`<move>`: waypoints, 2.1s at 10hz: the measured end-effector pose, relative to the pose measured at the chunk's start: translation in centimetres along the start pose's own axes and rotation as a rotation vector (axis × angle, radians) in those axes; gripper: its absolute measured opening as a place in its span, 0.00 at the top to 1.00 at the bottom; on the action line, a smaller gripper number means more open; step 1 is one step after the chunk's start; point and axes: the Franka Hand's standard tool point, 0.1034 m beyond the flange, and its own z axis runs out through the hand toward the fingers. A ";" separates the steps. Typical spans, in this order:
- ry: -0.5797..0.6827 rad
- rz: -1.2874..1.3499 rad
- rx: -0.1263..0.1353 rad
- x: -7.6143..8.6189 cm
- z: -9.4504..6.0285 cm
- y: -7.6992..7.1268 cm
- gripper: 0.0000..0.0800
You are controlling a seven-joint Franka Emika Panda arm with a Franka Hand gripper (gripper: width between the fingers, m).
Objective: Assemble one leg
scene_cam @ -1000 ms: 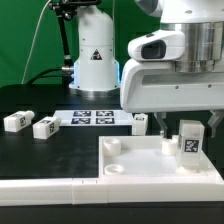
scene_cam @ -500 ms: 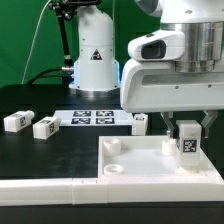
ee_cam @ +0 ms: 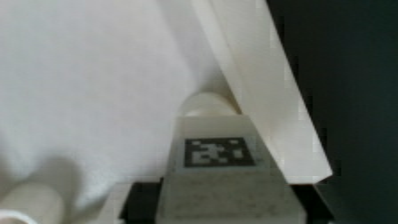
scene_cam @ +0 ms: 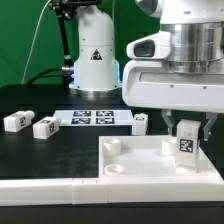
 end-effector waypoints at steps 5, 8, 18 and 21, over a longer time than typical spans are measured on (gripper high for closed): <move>-0.026 0.608 0.021 -0.1 0.0 -0.2 0.64; -0.049 0.833 0.041 0.0 0.2 -0.3 0.64; -0.058 -0.085 -0.038 -0.2 -0.1 -0.1 0.19; -0.071 -0.415 -0.046 0.6 0.1 0.3 0.19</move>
Offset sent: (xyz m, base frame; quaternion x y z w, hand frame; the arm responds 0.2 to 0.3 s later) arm -0.0058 -0.0037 0.0019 -0.0230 0.0076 0.3340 0.9423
